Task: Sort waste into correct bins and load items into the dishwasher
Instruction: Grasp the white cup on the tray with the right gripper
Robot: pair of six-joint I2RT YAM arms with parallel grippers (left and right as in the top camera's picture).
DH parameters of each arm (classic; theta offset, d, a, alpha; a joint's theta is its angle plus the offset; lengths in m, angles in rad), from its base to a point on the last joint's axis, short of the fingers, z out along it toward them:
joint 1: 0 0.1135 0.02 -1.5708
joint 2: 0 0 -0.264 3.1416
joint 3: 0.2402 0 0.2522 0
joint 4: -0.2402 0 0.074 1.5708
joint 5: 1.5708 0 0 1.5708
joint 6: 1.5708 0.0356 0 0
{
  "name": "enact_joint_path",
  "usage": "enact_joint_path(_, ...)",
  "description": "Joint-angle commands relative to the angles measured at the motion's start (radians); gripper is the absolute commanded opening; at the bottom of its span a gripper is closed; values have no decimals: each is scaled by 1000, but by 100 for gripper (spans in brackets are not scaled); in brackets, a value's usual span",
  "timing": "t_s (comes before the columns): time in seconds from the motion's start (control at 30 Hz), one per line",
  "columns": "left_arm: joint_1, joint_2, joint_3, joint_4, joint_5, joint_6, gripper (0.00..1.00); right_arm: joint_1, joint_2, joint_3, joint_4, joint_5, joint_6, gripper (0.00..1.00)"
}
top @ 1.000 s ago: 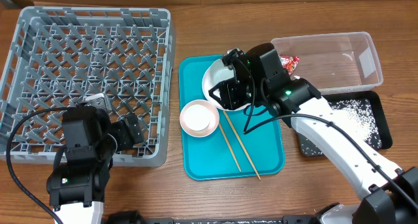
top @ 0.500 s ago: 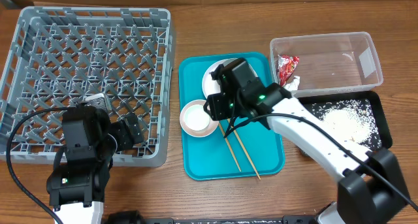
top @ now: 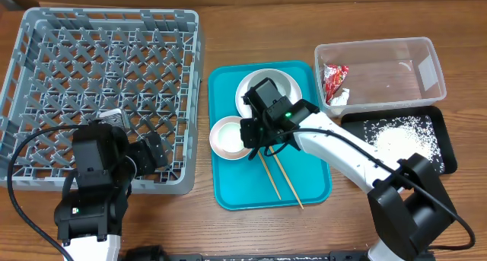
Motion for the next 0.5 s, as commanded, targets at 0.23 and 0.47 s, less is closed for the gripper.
enact_joint_path(0.23, 6, -1, 28, 5, -5, -22, 100, 3, 4, 17, -27, 26, 42, 4)
enact_joint_path(0.47, 6, 5, 28, 78, 148, -13, 100, -71, -82, 85, -35, -26, 12, 4)
